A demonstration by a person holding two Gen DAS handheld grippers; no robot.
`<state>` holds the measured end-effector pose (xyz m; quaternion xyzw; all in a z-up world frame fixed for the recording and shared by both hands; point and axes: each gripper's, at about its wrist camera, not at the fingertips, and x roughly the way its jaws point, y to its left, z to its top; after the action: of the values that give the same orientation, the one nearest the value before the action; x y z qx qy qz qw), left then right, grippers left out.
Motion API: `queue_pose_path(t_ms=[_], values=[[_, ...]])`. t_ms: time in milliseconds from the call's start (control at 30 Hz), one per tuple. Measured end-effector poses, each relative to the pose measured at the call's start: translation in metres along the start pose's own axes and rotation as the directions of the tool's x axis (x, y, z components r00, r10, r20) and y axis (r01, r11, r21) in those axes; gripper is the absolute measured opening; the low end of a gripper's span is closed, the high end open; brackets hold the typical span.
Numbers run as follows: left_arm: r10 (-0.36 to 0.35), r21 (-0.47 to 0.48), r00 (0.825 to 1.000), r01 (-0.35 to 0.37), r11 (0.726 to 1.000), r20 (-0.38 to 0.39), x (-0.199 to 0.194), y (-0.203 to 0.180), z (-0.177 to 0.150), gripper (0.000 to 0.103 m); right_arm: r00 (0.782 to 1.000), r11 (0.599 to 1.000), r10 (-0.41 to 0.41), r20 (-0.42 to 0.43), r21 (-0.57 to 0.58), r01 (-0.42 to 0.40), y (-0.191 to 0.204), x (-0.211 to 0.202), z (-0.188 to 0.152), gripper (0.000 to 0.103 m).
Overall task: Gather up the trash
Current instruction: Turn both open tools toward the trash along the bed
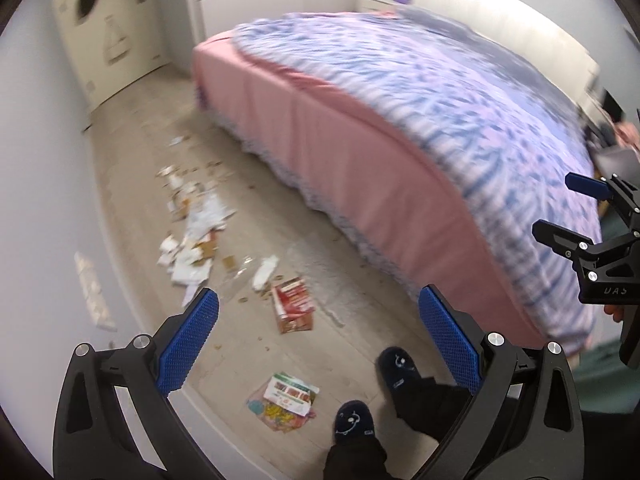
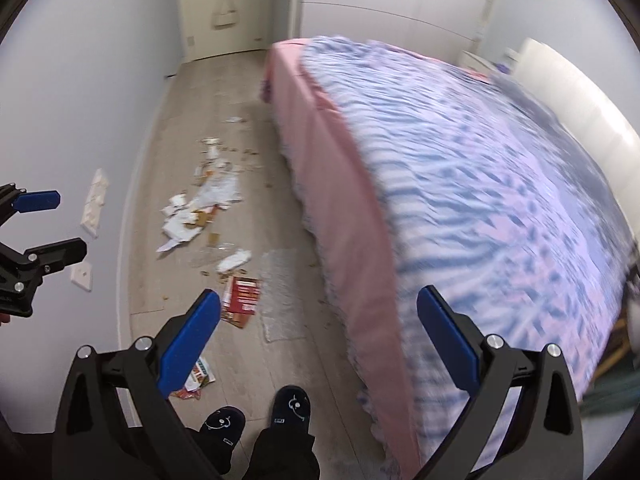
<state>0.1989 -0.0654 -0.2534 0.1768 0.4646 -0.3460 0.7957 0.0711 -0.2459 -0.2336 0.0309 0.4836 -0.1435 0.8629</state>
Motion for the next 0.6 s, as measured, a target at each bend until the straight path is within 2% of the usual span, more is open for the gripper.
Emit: queue_pose_path(t_ms=[167,300,600], values=[[0.082,-0.137,0.997,-0.083,0.987,-0.011,-0.003,0.012,0.003,0.097,0.995,0.988,0.102,0.003,-0.121,-0.101,0.008,0.021,0.028,0.096],[0.146,-0.226,0.989,-0.146,0.963,-0.017,-0.006,0.014,0.009,0.097,0.985,0.965,0.172,-0.003,-0.198,-0.169,0.007,0.037,0.051,0.096],[0.215,-0.356,0.976,-0.206,0.912,-0.012,-0.018,-0.001,0.027,0.097,0.964,0.889,0.267,-0.006,-0.385,-0.248,0.004,0.051,0.082,0.096]])
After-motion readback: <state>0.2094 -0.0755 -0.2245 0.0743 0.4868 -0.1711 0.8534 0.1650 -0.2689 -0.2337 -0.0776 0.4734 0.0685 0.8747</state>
